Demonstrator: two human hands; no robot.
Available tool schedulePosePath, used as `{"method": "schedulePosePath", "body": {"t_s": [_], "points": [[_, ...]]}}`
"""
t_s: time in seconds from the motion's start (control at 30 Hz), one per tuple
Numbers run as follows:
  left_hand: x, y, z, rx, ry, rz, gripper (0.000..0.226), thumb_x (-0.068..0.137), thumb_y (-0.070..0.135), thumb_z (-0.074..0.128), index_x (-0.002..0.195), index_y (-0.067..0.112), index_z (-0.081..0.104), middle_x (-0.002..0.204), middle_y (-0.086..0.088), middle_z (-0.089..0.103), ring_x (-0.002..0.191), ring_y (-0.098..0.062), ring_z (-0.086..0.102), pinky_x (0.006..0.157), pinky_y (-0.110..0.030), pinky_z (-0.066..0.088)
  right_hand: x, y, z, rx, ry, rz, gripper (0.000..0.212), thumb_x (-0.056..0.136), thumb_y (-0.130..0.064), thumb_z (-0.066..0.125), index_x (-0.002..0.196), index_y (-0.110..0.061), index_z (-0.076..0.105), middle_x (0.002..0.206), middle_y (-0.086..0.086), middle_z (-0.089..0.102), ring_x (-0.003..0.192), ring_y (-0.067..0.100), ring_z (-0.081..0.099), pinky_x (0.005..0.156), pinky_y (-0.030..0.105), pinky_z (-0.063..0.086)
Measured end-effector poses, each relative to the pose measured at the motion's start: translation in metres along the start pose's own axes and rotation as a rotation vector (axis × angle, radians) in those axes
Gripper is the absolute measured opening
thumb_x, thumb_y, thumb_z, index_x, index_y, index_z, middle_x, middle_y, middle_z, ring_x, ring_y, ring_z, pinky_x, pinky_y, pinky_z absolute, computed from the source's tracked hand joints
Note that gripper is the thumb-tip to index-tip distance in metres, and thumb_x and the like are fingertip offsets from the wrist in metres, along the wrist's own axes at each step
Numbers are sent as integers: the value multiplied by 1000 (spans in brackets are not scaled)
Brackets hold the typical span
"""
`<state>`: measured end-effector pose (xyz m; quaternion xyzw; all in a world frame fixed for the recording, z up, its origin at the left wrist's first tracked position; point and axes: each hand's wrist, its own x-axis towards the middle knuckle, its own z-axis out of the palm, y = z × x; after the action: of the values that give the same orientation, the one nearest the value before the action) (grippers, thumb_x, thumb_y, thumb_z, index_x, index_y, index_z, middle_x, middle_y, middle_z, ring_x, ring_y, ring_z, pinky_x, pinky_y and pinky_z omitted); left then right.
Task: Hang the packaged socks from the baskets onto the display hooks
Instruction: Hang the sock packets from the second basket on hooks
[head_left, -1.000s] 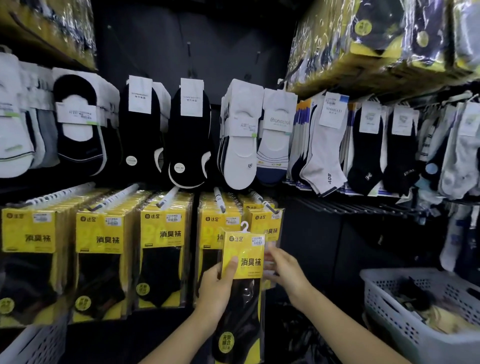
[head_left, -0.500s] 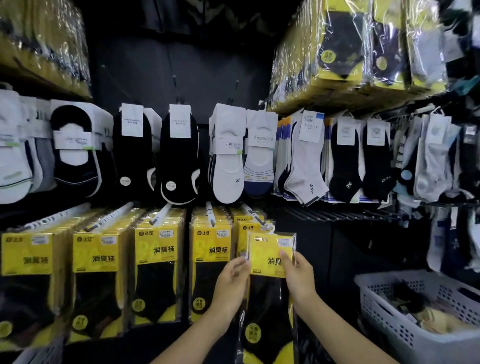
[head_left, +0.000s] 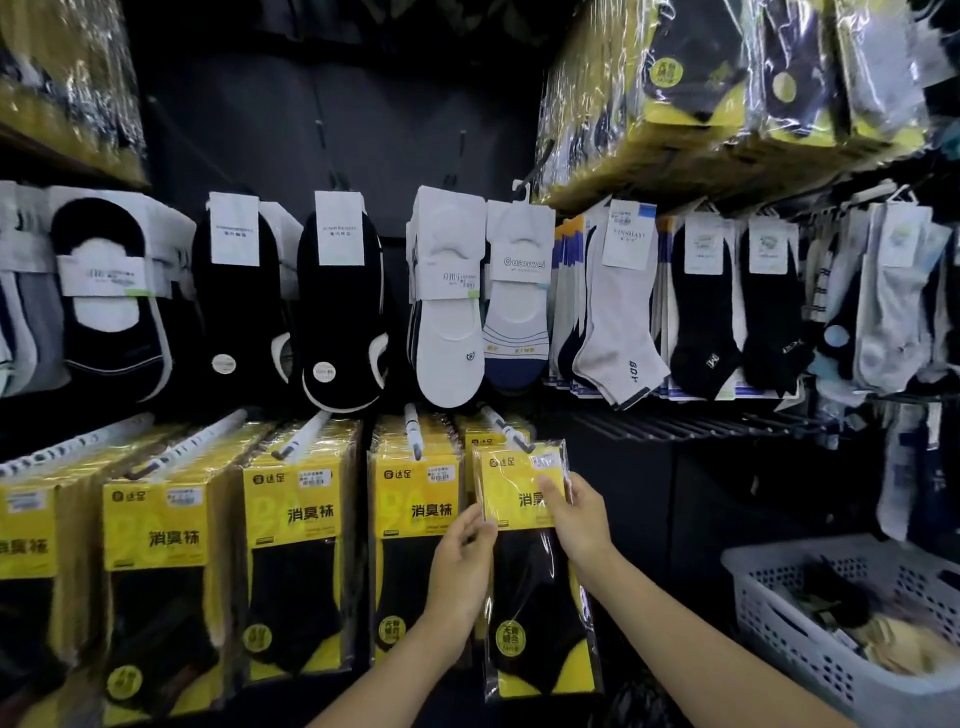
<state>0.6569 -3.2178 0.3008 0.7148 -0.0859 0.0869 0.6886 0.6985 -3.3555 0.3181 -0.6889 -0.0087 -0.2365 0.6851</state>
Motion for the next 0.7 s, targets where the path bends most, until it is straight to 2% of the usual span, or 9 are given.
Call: {"method": "schedulePosePath", "body": {"t_s": [0.07, 0.17, 0.27, 0.33, 0.4, 0.47, 0.53, 0.7], "points": [[8, -4, -1, 17, 6, 4, 47, 97, 33, 47, 141, 20, 40, 140, 2, 46, 111, -2, 41, 96, -21, 33, 7, 6, 6, -1, 12, 13, 11, 94, -19, 58, 91, -12, 66, 85, 4, 68, 72, 11, 63, 61, 17, 48], [19, -10, -2, 14, 15, 10, 46, 97, 33, 46, 141, 22, 40, 140, 3, 46, 108, 1, 41, 93, -18, 32, 16, 15, 16, -8, 99, 63, 14, 91, -26, 62, 85, -13, 65, 81, 2, 68, 74, 14, 63, 62, 22, 48], [27, -16, -1, 28, 13, 16, 47, 97, 33, 48, 142, 22, 38, 137, 7, 48, 95, 8, 44, 87, -14, 32, 24, 23, 24, -53, 248, 145, 23, 85, -36, 68, 86, -14, 63, 79, -3, 64, 71, 9, 57, 58, 22, 41], [30, -21, -2, 38, 3, 7, 49, 96, 34, 49, 142, 22, 38, 125, 17, 52, 89, 14, 44, 83, -12, 33, 26, 27, 26, -50, 310, 165, 28, 83, -38, 70, 94, -14, 60, 86, -2, 63, 77, 11, 58, 60, 22, 41], [29, -26, -5, 67, -24, -17, 50, 96, 37, 49, 142, 23, 38, 111, 25, 51, 91, 13, 46, 79, -10, 34, 23, 30, 25, -61, 331, 151, 30, 84, -34, 70, 103, -14, 58, 95, -2, 62, 89, 15, 59, 70, 23, 44], [23, -31, -11, 113, -66, -13, 50, 96, 40, 48, 142, 24, 38, 127, 18, 49, 106, 6, 46, 87, -13, 35, 14, 32, 20, -96, 310, 128, 37, 85, -31, 70, 115, -13, 55, 107, -3, 58, 103, 15, 56, 84, 25, 44], [12, -37, -19, 183, -100, 7, 48, 96, 40, 47, 141, 25, 40, 137, 12, 44, 114, 1, 41, 91, -17, 33, -2, 32, 13, -119, 257, 100, 40, 87, -27, 69, 121, -15, 53, 111, -6, 52, 110, 14, 51, 90, 26, 42], [-30, -64, -68, 414, -149, 32, 44, 94, 46, 47, 135, 30, 43, 130, 17, 44, 119, -1, 42, 92, -15, 34, -67, 46, -2, -180, -88, -17, 22, 88, -17, 67, 105, -26, 57, 109, -11, 58, 109, 11, 54, 96, 29, 45]]}}
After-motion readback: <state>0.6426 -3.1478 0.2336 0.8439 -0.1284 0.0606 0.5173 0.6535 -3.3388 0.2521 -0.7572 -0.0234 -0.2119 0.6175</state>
